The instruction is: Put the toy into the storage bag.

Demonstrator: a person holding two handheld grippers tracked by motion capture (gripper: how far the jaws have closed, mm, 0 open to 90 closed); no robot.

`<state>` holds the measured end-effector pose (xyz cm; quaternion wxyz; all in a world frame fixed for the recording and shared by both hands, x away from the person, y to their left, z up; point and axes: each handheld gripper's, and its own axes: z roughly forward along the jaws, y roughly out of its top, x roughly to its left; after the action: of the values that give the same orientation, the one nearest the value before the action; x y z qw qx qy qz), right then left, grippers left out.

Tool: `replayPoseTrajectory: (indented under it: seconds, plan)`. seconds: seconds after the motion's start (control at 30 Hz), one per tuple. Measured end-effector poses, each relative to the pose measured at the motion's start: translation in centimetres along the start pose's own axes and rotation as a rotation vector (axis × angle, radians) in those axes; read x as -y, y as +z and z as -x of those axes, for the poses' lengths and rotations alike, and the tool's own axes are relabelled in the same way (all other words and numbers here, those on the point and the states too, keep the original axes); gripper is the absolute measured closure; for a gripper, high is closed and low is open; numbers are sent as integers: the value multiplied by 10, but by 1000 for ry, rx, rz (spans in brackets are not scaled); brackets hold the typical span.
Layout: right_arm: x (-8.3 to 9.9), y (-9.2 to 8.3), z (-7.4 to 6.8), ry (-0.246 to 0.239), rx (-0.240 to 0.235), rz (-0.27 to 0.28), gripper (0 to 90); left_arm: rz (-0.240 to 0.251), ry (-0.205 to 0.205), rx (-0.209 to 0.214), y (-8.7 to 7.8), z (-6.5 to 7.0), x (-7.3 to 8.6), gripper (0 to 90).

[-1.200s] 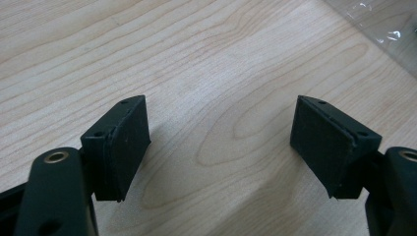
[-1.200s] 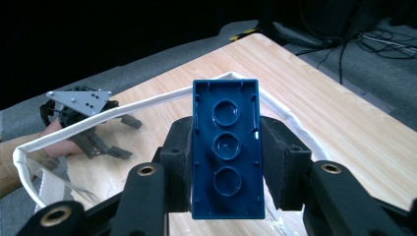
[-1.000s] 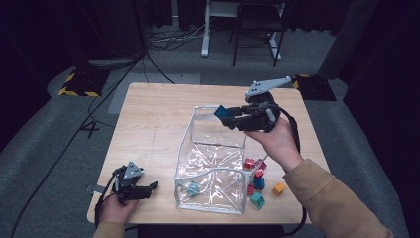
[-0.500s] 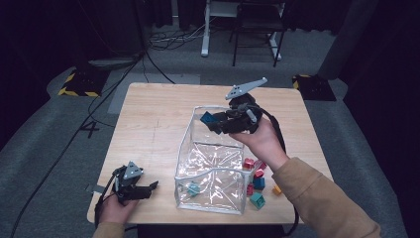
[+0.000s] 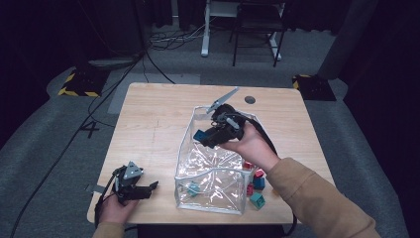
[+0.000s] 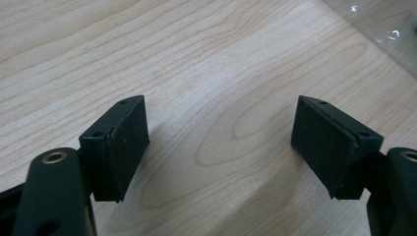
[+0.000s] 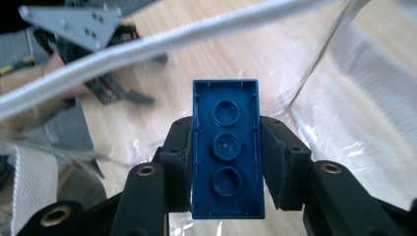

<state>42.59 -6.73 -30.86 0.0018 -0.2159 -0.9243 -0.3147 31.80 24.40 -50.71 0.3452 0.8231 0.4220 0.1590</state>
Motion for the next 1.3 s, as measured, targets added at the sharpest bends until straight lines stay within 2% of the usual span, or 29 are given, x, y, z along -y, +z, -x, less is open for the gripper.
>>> replayPoseTrajectory:
  seconds: [0.2,0.23,0.27,0.47,0.63,0.73,0.83,0.87,0.97,1.0,1.07,1.17,1.2,1.3]
  plan:
    - [2,16,-2,12,-24,-108,591,0,0,0,0,0,0,224]
    - [2,16,-2,12,-24,-108,591,0,0,0,0,0,0,224]
    - [3,20,-1,23,-34,-139,591,-1,0,0,0,0,0,224]
    - [5,28,0,34,-52,-209,590,0,-1,0,0,0,0,224]
    - [5,28,0,26,-51,-213,567,-1,0,0,0,0,0,224]
    - [5,24,-1,42,-45,-166,492,0,0,0,0,0,0,224]
    - [5,17,0,47,-48,-128,464,-2,0,0,0,0,0,224]
    - [6,7,-1,45,-37,-79,450,0,1,-1,0,0,0,224]
    - [9,-6,-2,42,-30,-30,451,0,1,0,0,0,0,223]
    - [9,-6,-2,42,-30,-30,451,0,1,0,0,0,0,223]
    - [13,-23,-2,36,-19,29,455,0,1,0,0,0,0,224]
    - [16,-31,0,41,-10,57,456,0,0,0,0,0,0,224]
    - [20,-41,2,50,4,86,458,0,1,0,0,0,0,223]
    - [26,-55,7,60,26,134,457,-1,-1,1,0,0,0,224]
